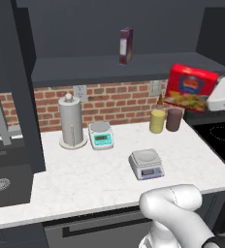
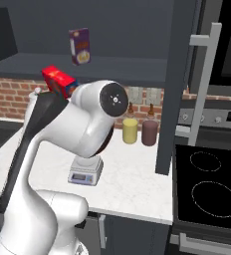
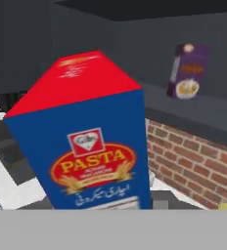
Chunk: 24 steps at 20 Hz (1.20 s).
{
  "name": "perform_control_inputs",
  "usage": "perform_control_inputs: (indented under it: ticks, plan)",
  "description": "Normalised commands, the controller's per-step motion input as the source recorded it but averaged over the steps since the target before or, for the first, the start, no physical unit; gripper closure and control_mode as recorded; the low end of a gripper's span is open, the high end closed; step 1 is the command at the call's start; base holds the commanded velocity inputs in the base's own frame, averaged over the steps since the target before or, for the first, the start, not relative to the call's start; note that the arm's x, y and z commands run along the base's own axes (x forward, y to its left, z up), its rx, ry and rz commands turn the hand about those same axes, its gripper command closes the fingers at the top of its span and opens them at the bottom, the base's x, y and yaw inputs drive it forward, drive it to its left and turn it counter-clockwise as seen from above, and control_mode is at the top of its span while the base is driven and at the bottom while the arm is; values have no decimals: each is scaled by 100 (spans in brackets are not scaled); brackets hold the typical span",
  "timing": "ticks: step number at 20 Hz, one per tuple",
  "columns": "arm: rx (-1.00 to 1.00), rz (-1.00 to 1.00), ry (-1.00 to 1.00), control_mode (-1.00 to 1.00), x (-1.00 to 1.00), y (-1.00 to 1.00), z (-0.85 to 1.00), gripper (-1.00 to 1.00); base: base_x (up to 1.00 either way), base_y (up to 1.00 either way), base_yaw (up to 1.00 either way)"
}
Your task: Pick the boxed food and place it on the digital scale for weighing, and close the cabinet.
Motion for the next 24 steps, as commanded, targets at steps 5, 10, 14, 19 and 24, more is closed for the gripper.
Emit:
perform_control_inputs:
  ticks: [5,10,14,19,24]
  plan:
    - [-26,23,35,-100,-80,-10,-100,100,0,0,0]
    - [-1,10,18,-100,7,23,-100,100,0,0,0]
    - [24,0,4,-100,80,50,-100,100,0,0,0]
    - [27,0,5,-100,95,38,-93,100,0,0,0]
    - [8,0,7,-100,81,3,-36,100,0,0,0]
